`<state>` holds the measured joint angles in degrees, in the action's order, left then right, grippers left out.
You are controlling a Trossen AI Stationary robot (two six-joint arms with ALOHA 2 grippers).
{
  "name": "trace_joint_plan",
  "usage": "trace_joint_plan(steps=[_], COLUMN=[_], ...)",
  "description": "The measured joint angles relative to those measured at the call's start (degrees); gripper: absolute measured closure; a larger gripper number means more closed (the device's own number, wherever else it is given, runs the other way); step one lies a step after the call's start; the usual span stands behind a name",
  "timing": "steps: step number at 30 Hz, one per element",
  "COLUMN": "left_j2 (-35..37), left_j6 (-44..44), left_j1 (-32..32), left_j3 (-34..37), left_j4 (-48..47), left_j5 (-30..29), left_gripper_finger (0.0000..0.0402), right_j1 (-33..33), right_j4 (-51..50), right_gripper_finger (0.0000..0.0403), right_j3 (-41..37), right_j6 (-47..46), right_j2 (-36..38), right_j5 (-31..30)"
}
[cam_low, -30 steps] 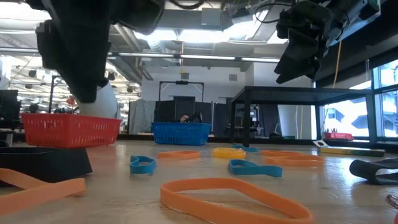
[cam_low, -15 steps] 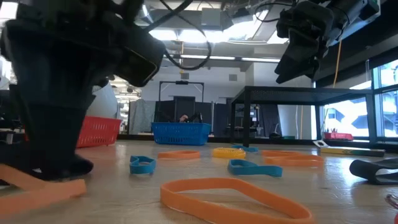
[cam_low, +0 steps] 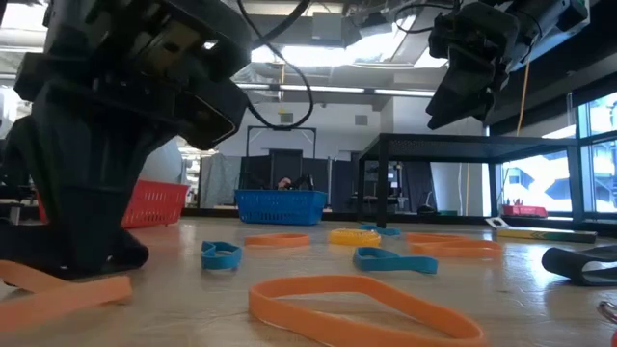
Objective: Pick & Place Office Desk Supplies
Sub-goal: Put the black rubber band into the blue bin
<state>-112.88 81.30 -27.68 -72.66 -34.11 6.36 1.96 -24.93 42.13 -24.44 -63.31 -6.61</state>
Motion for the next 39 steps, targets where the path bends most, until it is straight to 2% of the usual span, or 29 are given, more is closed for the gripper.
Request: trace_joint_plan(steps=[3,8,16,19,21,28,34,39], left_j2=[1.06,5.40,14.42,18.51,20.97,28.07,31.45,31.59], left_j6=[-0.57,-4.75,-11.10,-17.36,-23.48,-42.70,-57.94,-64.24], left_j1=[0.50,1.94,6.60,9.18,11.14,19.65,28.44,36.11], left_j3=[0.09,-0.57,-0.57,-0.57,-0.57,-0.59,-0.63,0.66], left_j4=[-0.54,-0.19,0.17,2.26,4.93,12.45,16.66,16.35], left_j5=[-0.38,-4.50,-20.04,-24.03,-24.71,-20.11,-9.89,-1.49], left_gripper_finger=[0.0398,0.0397,0.0398,0.0399,0.0399,0.0399,0.0399,0.0399], right_j1=[-0.01,0.02,-0.01,0.02,-0.01,-0.03,-0.03,-0.03], right_j4=[0.00,0.00,0.02,0.05,0.27,1.18,2.50,2.71], right_gripper_finger=[0.0209,0.0209,0.0209,0.0209,0.0209,0.0209,0.0209,0.0209], right_j3=[0.00,0.00,0.00,0.00,0.00,-0.01,-0.02,-0.01], right_j6=[0.59,1.28,1.33,1.34,1.33,1.19,1.08,-1.22], right_j2=[0.00,0.00,0.00,0.00,0.00,0.00,0.00,0.00], right_j5=[0.00,0.02,0.02,0.02,0.02,-1.21,-5.69,-9.21])
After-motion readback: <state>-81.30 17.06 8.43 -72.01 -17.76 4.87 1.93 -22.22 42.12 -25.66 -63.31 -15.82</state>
